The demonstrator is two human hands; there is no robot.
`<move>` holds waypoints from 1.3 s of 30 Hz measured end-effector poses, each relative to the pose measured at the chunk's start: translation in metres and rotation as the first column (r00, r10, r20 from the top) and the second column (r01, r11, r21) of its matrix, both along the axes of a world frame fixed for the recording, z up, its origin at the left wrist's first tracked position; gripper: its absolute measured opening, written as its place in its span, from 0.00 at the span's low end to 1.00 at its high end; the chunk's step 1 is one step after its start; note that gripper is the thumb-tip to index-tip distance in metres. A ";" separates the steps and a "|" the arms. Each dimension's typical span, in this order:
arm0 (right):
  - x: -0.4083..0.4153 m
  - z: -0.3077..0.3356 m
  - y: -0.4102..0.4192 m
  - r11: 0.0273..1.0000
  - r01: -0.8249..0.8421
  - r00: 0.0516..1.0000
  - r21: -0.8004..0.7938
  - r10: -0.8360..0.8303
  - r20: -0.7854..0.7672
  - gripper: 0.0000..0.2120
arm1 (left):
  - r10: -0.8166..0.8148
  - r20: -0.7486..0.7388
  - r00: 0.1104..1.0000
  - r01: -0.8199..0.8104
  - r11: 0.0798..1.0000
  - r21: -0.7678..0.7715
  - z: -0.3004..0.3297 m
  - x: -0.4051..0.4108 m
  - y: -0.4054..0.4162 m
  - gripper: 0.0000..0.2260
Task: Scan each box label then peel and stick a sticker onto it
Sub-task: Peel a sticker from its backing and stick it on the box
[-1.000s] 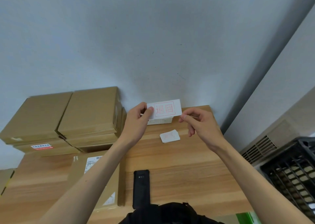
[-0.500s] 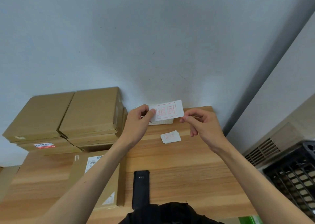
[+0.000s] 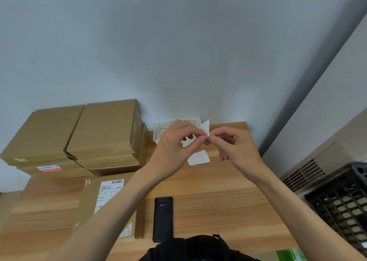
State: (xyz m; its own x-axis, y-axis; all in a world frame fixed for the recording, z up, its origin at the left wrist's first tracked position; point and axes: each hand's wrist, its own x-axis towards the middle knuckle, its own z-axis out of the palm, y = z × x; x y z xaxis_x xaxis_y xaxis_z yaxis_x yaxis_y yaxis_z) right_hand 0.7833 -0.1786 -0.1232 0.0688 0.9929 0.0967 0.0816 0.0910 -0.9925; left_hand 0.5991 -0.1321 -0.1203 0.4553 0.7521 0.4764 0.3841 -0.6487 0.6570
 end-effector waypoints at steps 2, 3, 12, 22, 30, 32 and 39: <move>0.000 0.001 -0.001 1.000 -0.008 1.000 0.001 0.008 0.013 0.05 | 0.011 0.022 1.000 -0.011 1.000 -0.009 -0.001 0.001 0.001 0.02; 0.000 0.001 -0.002 1.000 -0.012 1.000 0.001 0.012 0.019 0.05 | 0.014 0.022 1.000 -0.013 1.000 -0.016 -0.003 0.001 0.003 0.02; 0.000 0.000 0.002 1.000 -0.027 0.997 -0.002 0.027 0.078 0.06 | 0.003 -0.017 1.000 -0.004 0.999 -0.044 0.000 -0.002 0.009 0.04; 0.001 -0.002 0.009 0.999 -0.037 0.986 0.028 0.032 0.162 0.07 | -0.040 -0.030 0.999 0.036 0.994 -0.101 0.005 -0.004 0.017 0.04; 0.000 0.006 0.012 0.993 -0.077 0.970 0.090 0.054 0.239 0.07 | -0.082 -0.032 0.996 0.077 0.987 -0.140 0.017 -0.008 0.020 0.03; -0.001 0.009 0.011 0.992 -0.075 0.975 0.103 0.051 0.218 0.07 | -0.071 -0.001 0.997 0.070 0.988 -0.139 0.020 -0.007 0.020 0.04; -0.005 0.015 0.014 0.989 -0.078 0.989 0.125 0.061 0.132 0.07 | 0.005 0.121 0.993 0.025 0.969 -0.247 0.029 -0.010 0.024 0.03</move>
